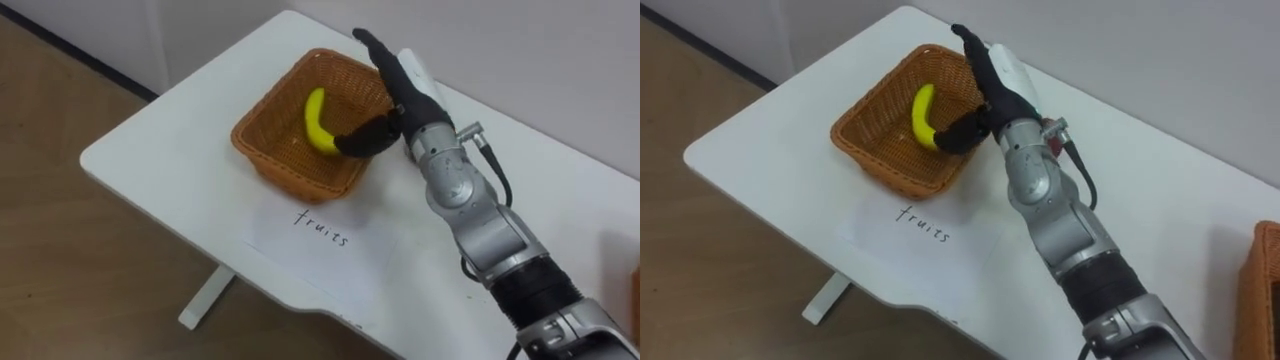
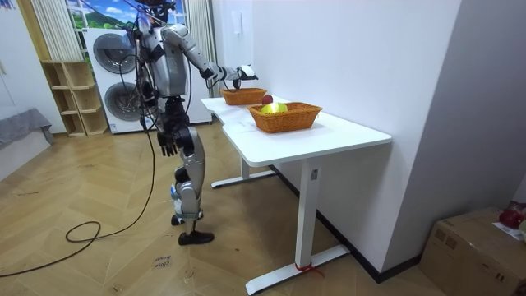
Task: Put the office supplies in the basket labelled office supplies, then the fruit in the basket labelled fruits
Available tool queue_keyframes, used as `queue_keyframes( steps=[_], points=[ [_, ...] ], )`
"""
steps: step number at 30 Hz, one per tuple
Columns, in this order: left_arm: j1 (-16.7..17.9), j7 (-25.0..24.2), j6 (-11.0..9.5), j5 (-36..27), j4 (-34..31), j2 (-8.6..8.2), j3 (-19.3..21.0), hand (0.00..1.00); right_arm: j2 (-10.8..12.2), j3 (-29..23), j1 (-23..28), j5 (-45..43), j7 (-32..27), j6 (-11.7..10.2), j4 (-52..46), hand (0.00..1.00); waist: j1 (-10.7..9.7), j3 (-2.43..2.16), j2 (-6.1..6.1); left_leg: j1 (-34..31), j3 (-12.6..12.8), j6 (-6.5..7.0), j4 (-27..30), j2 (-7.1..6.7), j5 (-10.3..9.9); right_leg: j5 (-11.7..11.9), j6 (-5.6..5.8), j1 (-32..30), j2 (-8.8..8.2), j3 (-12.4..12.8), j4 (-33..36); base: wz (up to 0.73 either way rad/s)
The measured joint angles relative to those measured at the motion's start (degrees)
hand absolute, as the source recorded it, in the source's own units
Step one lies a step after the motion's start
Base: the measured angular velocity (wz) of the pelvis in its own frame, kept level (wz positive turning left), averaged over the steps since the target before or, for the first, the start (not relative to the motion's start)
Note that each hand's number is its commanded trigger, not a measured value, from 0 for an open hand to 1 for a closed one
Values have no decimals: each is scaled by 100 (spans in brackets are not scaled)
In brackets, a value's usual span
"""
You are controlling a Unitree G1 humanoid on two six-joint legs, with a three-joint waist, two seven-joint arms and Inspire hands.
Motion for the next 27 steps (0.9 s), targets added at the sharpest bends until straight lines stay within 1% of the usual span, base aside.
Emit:
queue_keyframes(
  steps=[2, 4, 7, 8, 9, 10, 12, 13, 15, 19, 21, 23, 27],
  points=[
    [-11, 51, 1, 35, -31, -28, 5, 0, 13, -215, 3, -2, -26, -1, -65, 0, -83, -2, 25, 1, 2, 4, 6, -3, -3, 0, 1, 7, -8, -6, -1, 0],
    [-10, 57, 7, 117, -35, -52, 7, 0, 16, -405, 2, -6, -141, -3, -195, 0, -139, -20, 74, 12, 21, 13, 8, -3, -8, 0, 1, 14, -8, -3, -1, -3],
    [-9, 59, 42, 117, -43, -103, 5, 0, 15, -590, 2, -4, -322, -15, -358, 0, -189, -64, 195, 125, 102, 25, -40, 6, -16, -3, 6, 67, -8, 21, 1, -14],
    [-8, 60, 50, 117, -44, -118, 5, 0, 15, -616, 2, 22, -357, -20, -393, 0, -211, -84, 213, 204, 146, 28, -47, 10, -15, -4, 8, 103, -7, 65, 1, -14],
    [-38, 71, 52, 115, -50, -131, 2, 0, 23, -615, 2, 124, -359, -30, -410, 0, -292, -77, 252, 253, 176, 29, -52, 13, -15, -6, 11, 152, -12, 77, -2, -9],
    [-39, 84, 52, 113, -60, -139, 2, 0, 25, -615, 4, 159, -359, -37, -412, 0, -325, -78, 268, 268, 176, 29, -55, 12, -16, -8, 14, 168, -13, 78, 3, -5],
    [-87, 112, 47, 110, -68, -154, 4, 0, 18, -647, 4, 354, -359, -39, -411, 0, -432, -79, 279, 296, 194, 35, -82, 12, -12, -10, 17, 172, -12, 144, 10, -7],
    [-100, 118, 47, 110, -75, -157, 4, 0, 18, -659, 4, 402, -359, -39, -411, 0, -445, -79, 280, 300, 200, 35, -82, 13, -12, -10, 17, 172, -11, 151, 12, -8],
    [-213, 188, 46, 110, -87, -179, -10, 0, 18, -750, 5, 440, -374, -41, -406, 0, -572, -77, 282, 300, 226, 35, -83, 9, -12, -10, 17, 171, -2, 180, 22, -2],
    [-387, 216, 28, 110, -141, -166, -43, 0, -5, -782, 5, 473, -476, -44, -409, 0, -653, -67, 306, 306, 246, 39, -84, 10, -11, -11, 18, 133, -2, 238, 92, -6],
    [-490, 214, -4, 111, -140, -170, -40, 0, -24, -841, 4, 608, -538, -51, -413, 0, -707, -75, 314, 316, 279, 43, -84, 9, -10, -11, 19, 125, -1, 276, 95, -7],
    [-518, 204, -12, 110, -140, -174, -40, 0, -52, -861, 4, 676, -540, -52, -416, 0, -719, -84, 328, 343, 329, 43, -98, 14, -9, -11, 19, 122, 3, 317, 98, -12],
    [-520, 197, -12, 108, -143, -192, -41, 0, -97, -965, 4, 687, -541, -52, -418, 0, -784, -117, 378, 422, 377, 55, -116, 21, -1, -11, 19, 140, 6, 342, 103, -8]
  ],
)
